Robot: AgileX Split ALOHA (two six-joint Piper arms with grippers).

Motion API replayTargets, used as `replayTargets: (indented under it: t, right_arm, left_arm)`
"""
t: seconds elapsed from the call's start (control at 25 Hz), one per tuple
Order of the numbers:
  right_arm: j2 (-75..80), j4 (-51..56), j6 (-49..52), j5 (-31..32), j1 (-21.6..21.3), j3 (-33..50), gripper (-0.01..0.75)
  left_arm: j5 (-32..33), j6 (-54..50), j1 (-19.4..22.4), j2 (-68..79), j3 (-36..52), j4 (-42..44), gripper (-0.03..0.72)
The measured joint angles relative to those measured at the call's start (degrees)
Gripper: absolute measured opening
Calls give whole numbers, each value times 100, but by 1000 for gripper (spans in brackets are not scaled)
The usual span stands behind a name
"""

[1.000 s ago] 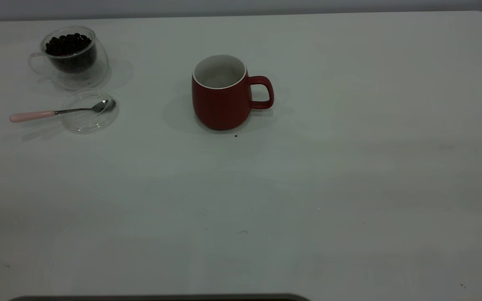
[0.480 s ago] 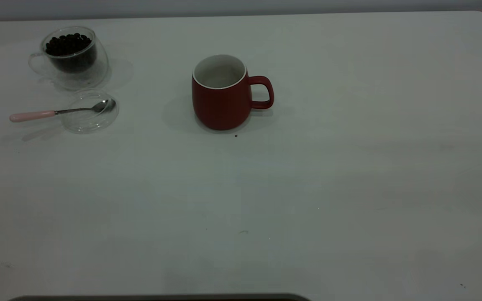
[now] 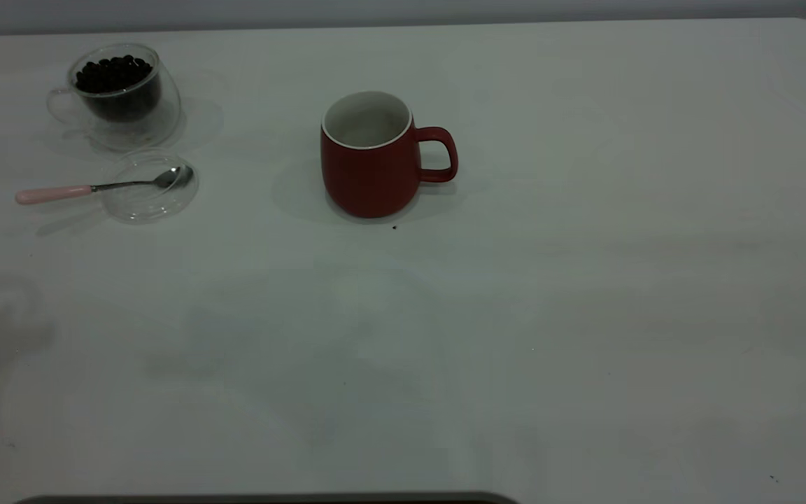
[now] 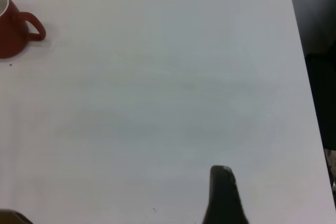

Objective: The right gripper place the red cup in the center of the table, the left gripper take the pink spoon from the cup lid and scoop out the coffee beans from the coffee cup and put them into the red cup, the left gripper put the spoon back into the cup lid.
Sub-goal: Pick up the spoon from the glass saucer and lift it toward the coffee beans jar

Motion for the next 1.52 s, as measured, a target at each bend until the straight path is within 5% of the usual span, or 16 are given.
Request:
replayTargets:
  t: [0.4,0.72,0.84,1.08,1.52]
  right_arm:
    - [0,0,0,0,0,0,558]
    - [0,0,0,0,0,0,558]
    - [0,0,0,0,0,0,558]
    - [0,0,0,0,0,0,557]
    - [0,0,34,0,0,0,557]
  left_arm:
    - [-466,1009,1834,2354,-742,-606,374]
    - [719,4879,2730,4263,-1657,-3816,380]
    - [1294,5746,2821,4803,-2001,-4691,426]
    - [1376,6207,2755,5412,-2237,-5192,566]
    - [1266,7252,2662,5698,-2244,-5939,615]
